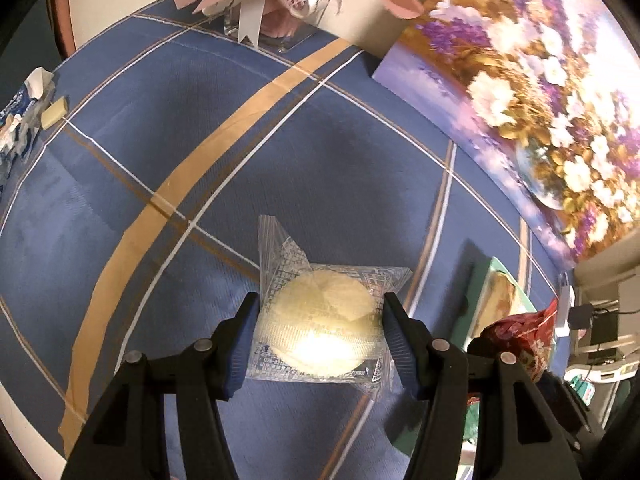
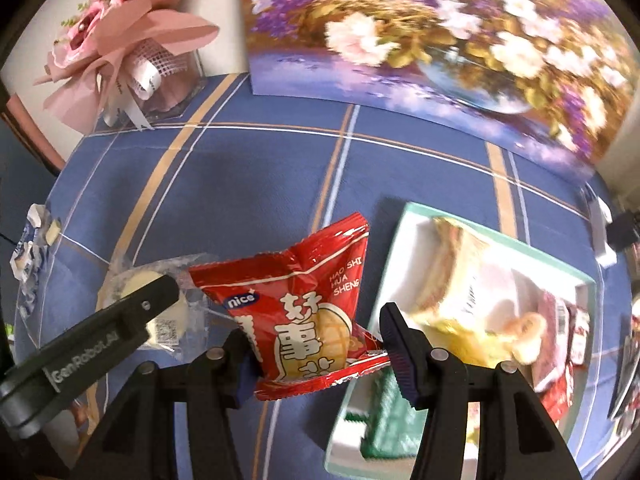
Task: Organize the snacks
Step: 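Carry the bun and red snack bag over the white tray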
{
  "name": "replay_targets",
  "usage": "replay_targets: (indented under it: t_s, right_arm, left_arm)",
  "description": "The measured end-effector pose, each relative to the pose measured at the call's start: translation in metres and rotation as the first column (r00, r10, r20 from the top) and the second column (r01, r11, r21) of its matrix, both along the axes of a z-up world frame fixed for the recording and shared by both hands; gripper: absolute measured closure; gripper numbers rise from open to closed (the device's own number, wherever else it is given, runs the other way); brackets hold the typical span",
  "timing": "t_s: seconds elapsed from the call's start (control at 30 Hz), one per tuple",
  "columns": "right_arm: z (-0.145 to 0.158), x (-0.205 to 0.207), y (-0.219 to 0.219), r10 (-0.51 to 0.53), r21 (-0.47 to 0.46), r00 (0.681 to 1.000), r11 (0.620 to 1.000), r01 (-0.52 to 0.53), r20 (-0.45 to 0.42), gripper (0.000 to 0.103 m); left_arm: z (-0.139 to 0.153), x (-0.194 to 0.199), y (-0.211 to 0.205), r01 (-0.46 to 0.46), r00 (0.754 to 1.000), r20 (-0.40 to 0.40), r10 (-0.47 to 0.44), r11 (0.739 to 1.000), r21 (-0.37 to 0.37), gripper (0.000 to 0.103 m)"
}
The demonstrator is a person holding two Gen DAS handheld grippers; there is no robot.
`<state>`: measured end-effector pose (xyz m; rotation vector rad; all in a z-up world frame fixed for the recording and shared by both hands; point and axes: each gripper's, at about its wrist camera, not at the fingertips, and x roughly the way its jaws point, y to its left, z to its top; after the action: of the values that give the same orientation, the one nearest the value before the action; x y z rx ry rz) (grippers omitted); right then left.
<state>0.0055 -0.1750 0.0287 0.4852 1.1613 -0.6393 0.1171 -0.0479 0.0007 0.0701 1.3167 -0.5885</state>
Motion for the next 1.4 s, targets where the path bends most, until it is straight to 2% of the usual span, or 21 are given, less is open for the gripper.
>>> replay_targets:
  t_s: [0.4, 0.63, 0.83, 1.0, 1.1, 1.2, 1.4]
  right_arm:
    - [0.012, -0.071, -0.001, -0.182, 0.016, 0.981, 0.983, 0.181, 0.064, 0.045]
    - [0.025, -0.122, -0.025, -0.297, 0.019, 0.949, 0.955, 0.297, 0.105, 0.045]
    - [0.012, -0.169, -0.047, -0.410, 0.068, 0.908, 0.912, 0.405, 0.086, 0.045]
    - [0.006, -0.207, -0.063, -0.479, 0.086, 0.874, 0.877, 0.473, 0.076, 0.045]
    - [0.002, -0.222, -0.069, -0.509, 0.091, 0.858, 0.859, 0.503, 0.060, 0.045]
    - [-0.006, -0.230, -0.075, -0.521, 0.116, 0.852, 0.850, 0.513, 0.051, 0.045]
    - [-0.024, -0.229, -0.082, -0.518, 0.155, 0.855, 0.847, 0.509, 0.028, 0.045]
  left_arm:
    - [0.040, -0.054, -0.014, 0.067, 0.996, 0.062, -0.064, 0.996, -0.056, 0.041]
    - [0.049, -0.103, -0.043, 0.176, 0.979, 0.114, -0.170, 0.983, -0.043, 0.041]
    - [0.048, -0.140, -0.067, 0.259, 0.960, 0.122, -0.253, 0.965, -0.035, 0.041]
    - [0.043, -0.170, -0.092, 0.344, 0.931, 0.138, -0.339, 0.939, -0.013, 0.041]
    - [0.034, -0.177, -0.103, 0.366, 0.926, 0.107, -0.362, 0.930, -0.025, 0.041]
    - [0.025, -0.182, -0.114, 0.387, 0.921, 0.069, -0.384, 0.921, -0.042, 0.041]
    - [0.019, -0.189, -0.133, 0.420, 0.906, 0.072, -0.417, 0.906, -0.043, 0.041]
